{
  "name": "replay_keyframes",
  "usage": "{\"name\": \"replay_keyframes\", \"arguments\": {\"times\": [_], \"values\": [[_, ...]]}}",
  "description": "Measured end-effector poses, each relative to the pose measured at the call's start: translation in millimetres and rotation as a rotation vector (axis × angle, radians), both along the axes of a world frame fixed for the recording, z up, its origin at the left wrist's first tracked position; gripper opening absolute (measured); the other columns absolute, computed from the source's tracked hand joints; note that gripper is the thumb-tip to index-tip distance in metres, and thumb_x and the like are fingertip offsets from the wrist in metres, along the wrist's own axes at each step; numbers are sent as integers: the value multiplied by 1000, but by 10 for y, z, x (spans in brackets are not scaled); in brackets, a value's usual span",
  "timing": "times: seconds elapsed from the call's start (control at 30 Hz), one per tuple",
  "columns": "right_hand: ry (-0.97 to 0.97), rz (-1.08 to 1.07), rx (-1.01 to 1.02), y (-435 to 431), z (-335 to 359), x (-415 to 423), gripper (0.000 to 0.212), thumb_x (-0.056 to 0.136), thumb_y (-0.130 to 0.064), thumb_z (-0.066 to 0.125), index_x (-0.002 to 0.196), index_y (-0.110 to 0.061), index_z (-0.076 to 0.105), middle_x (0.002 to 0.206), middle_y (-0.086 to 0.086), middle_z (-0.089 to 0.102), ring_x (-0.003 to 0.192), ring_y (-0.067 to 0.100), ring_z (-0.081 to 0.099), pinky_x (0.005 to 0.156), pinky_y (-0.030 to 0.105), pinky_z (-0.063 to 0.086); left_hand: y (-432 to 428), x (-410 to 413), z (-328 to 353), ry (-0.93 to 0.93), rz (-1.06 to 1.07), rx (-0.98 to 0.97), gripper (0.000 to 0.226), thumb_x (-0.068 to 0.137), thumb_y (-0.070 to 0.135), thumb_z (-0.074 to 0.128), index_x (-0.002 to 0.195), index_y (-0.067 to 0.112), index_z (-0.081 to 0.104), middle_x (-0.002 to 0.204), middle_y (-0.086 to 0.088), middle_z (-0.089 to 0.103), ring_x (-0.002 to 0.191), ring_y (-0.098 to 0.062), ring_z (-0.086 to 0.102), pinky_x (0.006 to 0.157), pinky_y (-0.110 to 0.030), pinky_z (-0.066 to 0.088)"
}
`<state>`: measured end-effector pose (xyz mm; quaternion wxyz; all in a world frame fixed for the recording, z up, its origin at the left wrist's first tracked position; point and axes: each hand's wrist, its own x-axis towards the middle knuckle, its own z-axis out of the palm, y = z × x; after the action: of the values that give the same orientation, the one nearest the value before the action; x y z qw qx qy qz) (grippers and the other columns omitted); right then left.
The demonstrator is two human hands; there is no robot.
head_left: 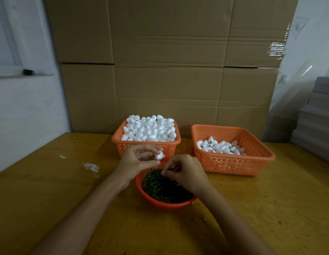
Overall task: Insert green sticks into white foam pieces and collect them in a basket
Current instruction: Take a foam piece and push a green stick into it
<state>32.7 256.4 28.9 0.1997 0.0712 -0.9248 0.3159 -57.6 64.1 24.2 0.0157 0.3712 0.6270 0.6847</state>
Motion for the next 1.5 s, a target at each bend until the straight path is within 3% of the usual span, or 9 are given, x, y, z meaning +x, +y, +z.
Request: {"name": "replay_keyframes", "arguments": {"times": [0.27, 0.5, 0.7, 0.87, 1.07, 1.37, 1.43, 1.5], "values": [[-11, -8, -185, 10, -23, -4, 5, 92, -21, 81, 91, -17, 81, 72, -4, 75, 62, 9, 71, 55, 20, 55, -11, 9, 2, -23, 23, 6, 20, 72, 25, 93, 84, 14, 82, 112, -8, 79, 106, -28, 77, 85, -28, 62], [18, 6, -386, 37, -5, -6, 7, 100, -14, 71, 100, -15, 78, 84, 1, 79, 73, 18, 76, 57, 27, 60, -4, 14, 24, -34, -16, -7, 41, 70, 19, 95, 107, 21, 77, 113, -10, 79, 113, -26, 75, 90, -31, 62], [37, 8, -587, 58, 22, 16, 9, 102, -10, 67, 103, -14, 75, 92, 2, 79, 76, 22, 76, 59, 35, 62, -2, 36, 35, -11, -32, -10, 44, 72, 14, 94, 110, 23, 75, 116, -8, 79, 114, -25, 74, 91, -30, 61], [19, 60, -718, 90, 28, 29, 10, 102, -9, 65, 109, -14, 71, 98, 4, 79, 78, 22, 75, 59, 31, 59, -3, 35, 38, -17, -39, -6, 48, 68, 13, 95, 111, 20, 74, 121, -8, 76, 112, -28, 75, 91, -33, 62], [-1, 110, -706, 106, 15, 40, 11, 101, -9, 67, 111, -12, 64, 101, 3, 81, 81, 25, 77, 58, 30, 59, 4, 23, 18, -24, -36, 9, 45, 71, -2, 92, 105, 19, 72, 112, -12, 77, 110, -28, 75, 88, -28, 60], [-9, 94, -647, 116, 18, 50, 6, 100, -5, 65, 104, -9, 66, 96, 4, 80, 82, 28, 76, 62, 32, 60, 1, 32, 39, -18, -45, -4, 42, 76, 2, 89, 109, 22, 72, 116, -10, 77, 114, -27, 74, 89, -28, 60], [1, 37, -531, 108, 1, 41, 10, 98, -3, 66, 100, -12, 69, 94, 3, 79, 81, 24, 75, 67, 35, 63, 2, 42, 43, -16, -47, -6, 42, 76, 2, 88, 108, 23, 72, 117, -9, 78, 115, -25, 73, 91, -28, 60], [-3, -34, -225, 88, -22, 23, 13, 95, -8, 70, 99, -19, 74, 96, -5, 78, 84, 12, 73, 80, 36, 62, 5, 49, 50, -17, -49, -1, 40, 76, 1, 87, 106, 23, 72, 116, -10, 78, 115, -26, 74, 91, -28, 60]]}}
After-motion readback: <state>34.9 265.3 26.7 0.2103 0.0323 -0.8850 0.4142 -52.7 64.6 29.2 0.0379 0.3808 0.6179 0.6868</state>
